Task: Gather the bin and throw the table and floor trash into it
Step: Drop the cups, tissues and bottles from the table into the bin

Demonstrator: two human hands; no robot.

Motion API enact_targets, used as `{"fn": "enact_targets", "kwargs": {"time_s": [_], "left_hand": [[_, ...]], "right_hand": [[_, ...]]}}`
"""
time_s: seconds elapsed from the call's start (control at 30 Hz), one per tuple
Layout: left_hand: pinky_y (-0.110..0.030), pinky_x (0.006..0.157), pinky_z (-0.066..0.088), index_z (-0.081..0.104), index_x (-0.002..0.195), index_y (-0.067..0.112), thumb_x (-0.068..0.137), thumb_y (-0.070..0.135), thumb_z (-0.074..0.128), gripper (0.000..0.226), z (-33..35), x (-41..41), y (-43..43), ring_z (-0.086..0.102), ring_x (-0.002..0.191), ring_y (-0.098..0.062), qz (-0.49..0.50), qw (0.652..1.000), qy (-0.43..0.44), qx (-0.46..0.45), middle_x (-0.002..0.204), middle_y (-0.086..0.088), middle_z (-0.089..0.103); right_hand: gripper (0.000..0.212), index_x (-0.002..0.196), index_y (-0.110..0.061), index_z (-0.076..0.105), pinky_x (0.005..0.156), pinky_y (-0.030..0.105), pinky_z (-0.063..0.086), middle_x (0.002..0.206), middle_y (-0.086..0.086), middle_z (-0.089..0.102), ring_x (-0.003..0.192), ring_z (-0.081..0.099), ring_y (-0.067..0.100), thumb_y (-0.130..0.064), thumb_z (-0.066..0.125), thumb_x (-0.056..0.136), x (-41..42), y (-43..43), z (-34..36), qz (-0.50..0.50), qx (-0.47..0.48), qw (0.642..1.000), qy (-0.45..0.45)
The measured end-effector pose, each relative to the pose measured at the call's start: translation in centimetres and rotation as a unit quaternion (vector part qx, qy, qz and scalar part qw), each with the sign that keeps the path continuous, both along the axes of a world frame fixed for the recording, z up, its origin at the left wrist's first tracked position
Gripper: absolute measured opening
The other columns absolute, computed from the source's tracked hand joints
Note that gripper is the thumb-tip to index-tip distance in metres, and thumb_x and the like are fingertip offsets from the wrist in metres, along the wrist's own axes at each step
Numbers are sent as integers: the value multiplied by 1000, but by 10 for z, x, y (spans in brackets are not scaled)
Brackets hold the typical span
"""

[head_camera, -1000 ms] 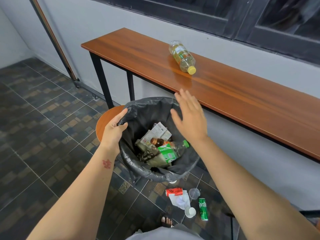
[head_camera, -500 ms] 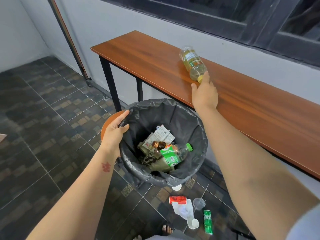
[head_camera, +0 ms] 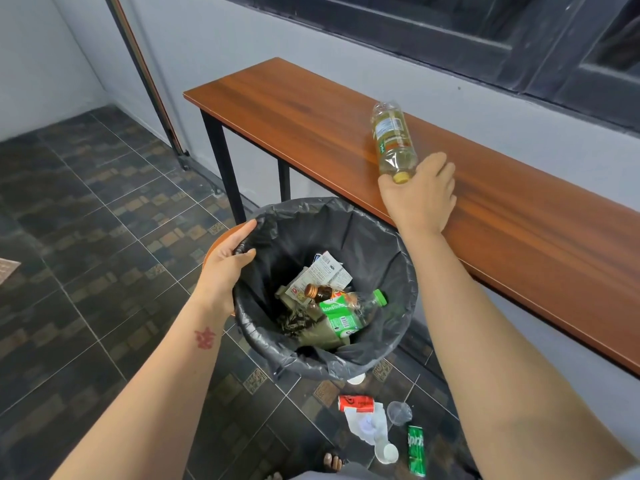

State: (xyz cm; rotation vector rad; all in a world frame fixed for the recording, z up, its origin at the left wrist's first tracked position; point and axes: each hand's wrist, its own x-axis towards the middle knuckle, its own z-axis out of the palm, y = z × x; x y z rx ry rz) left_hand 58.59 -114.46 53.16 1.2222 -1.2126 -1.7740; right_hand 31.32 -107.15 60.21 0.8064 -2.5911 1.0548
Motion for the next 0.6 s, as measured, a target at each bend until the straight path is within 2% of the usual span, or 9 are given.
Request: {"fn": "enact_targets", "kwargs": {"time_s": [0.07,0.13,0.2,0.27,0.37,0.5,0.6], "left_hand": [[-44,98,56,70,124,39,100,-5,47,55,1,0,1,69,112,-16,3,1000,-3,3,124,10,71],[-44,97,56,69,126,37,100,-5,48,54,2,-1,2,69,111,-18,6,1000,3,11,125,8,71],[-42,94,58,68,127,35,100,-6,48,54,2,-1,4,71,109,-18,8,1000,11,14,125,6,71],[-37,88,60,68,127,35,100,-7,47,55,2,-1,5,70,110,-17,7,1000,15,12,126,6,70],[-28,80,61,68,128,35,99,-7,48,55,1,-1,4,71,106,-10,8,1000,12,3,125,9,70],[-39,101,53,68,126,39,100,-5,49,55,-2,-1,4,62,122,-16,6,1000,0,-5,135,9,65],[-46,105,50,69,125,40,101,-4,48,55,-2,0,4,59,127,-21,2,1000,-5,-3,136,8,64]], "right_hand": [[81,132,-17,36,95,47,40,132,10,46,118,50,33,-57,64,67,0,-4,4,10,-4,1000,-27],[94,149,-25,19,103,49,38,151,13,33,131,43,35,-60,66,74,-2,-11,9,49,32,997,-48],[91,153,-32,10,103,49,40,158,13,21,135,40,37,-52,66,84,-4,-17,11,83,62,992,-65],[80,153,-31,16,99,46,45,156,13,26,131,46,36,-40,65,89,-5,-18,10,90,51,991,-85],[72,150,-28,27,92,42,48,140,13,43,118,55,34,-32,65,89,0,-13,6,92,12,993,-76],[68,146,-29,35,83,33,46,128,9,51,108,59,28,-34,66,85,13,10,-4,107,-42,992,-48],[68,144,-30,39,80,27,42,126,6,54,107,58,23,-35,68,82,25,34,-12,140,-71,987,-38]]}}
